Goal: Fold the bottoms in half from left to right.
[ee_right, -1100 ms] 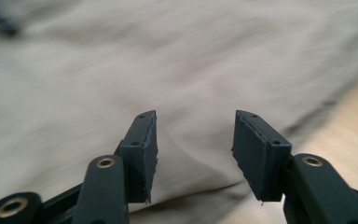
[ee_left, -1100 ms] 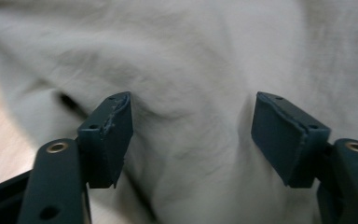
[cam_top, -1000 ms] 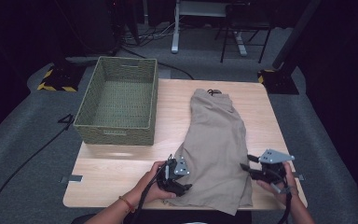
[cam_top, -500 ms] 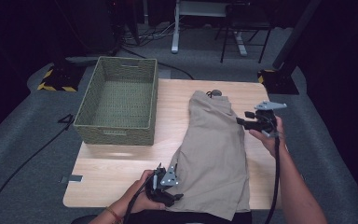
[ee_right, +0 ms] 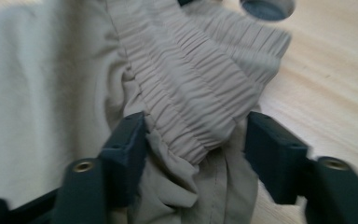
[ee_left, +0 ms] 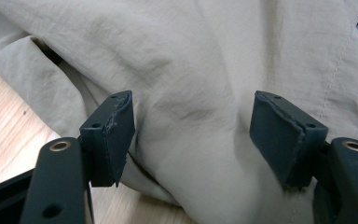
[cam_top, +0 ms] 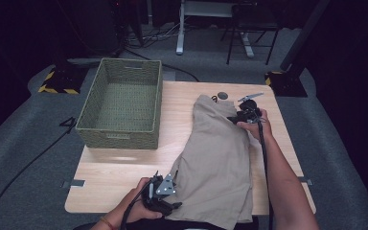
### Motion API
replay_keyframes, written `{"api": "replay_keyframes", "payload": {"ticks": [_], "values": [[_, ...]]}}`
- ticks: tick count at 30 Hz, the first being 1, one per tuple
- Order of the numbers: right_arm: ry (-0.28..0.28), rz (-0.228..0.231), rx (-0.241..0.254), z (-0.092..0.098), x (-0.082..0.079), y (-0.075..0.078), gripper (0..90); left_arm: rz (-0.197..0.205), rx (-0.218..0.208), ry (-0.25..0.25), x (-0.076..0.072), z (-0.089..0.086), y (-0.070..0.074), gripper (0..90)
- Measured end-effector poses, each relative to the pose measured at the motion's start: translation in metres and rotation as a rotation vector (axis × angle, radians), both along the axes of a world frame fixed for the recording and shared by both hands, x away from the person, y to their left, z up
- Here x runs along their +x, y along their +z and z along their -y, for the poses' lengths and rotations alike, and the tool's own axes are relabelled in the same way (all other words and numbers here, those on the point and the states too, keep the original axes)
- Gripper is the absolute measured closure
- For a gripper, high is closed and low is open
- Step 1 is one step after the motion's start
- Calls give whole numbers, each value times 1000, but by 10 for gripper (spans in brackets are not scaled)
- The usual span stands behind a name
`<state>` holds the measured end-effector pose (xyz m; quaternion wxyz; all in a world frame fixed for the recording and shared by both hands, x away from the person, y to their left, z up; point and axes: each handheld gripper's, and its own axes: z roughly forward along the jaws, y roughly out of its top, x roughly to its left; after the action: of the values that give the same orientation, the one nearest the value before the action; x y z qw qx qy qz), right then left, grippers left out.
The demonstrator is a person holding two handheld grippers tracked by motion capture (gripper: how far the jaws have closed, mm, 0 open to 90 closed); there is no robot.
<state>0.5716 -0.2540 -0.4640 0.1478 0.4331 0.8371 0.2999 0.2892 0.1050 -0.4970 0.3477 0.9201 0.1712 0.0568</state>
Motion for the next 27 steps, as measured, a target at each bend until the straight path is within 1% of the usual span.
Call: {"api": "replay_keyframes", "payload": {"ticks": [1,2,4,5,7,8,9,10,11,12,13,14,15,16,17,18,19,20,21,22,23,24,25,26,27], "values": [[-2,-6,-32,-1,2,-4,496,-1,2,2,-1,-2,0,315],[1,-8,-48,-2,3,-7,532,-2,1,12,-2,-5,0,316],[0,1,-61,-2,5,-10,609,4,-8,11,-3,-7,-1,321],[-1,11,-67,-2,5,-10,637,-1,-7,22,-5,-7,-1,323],[-16,57,-69,1,5,-4,674,-7,3,28,-7,-5,1,335],[-31,79,-64,2,5,-1,691,-11,14,22,-8,-4,2,346],[-47,113,-54,6,4,4,699,-8,15,13,-9,-3,2,356],[-58,132,-55,9,4,8,700,-12,22,14,-10,-2,3,356],[-72,147,-67,11,5,11,700,-17,32,12,-11,0,4,356],[-97,173,-85,14,5,16,700,-19,38,9,-13,3,4,356],[-119,194,-84,18,5,19,697,-20,45,2,-14,5,5,356],[-132,205,-75,20,5,21,684,-26,55,-6,-16,8,6,355],[-144,206,-58,23,6,23,630,-30,68,-23,-16,11,7,355],[-152,206,-50,25,6,24,536,-27,77,-38,-15,16,8,350],[-159,206,-57,25,7,24,486,-30,61,-43,-12,19,10,328],[-158,206,-60,25,6,25,455,-41,41,-42,-8,20,14,295],[-152,202,-51,25,5,25,410,-54,3,-31,-1,22,20,279],[-142,187,-31,25,4,26,373,-46,-37,-13,9,25,29,263],[-132,169,-7,26,0,26,363,-29,-55,-3,16,27,34,243],[-128,165,-6,27,-2,27,355,-3,-65,20,27,31,39,234],[-129,169,-16,27,-6,27,342,11,-78,41,40,36,44,228],[-123,167,-17,27,-11,27,335,16,-87,71,57,43,47,226],[-107,150,-11,27,-16,27,327,43,-68,94,71,50,48,222],[-93,142,-20,27,-20,27,325,61,-69,130,86,57,47,214],[-97,137,-33,28,-24,26,328,61,-70,159,102,64,45,220]]}}
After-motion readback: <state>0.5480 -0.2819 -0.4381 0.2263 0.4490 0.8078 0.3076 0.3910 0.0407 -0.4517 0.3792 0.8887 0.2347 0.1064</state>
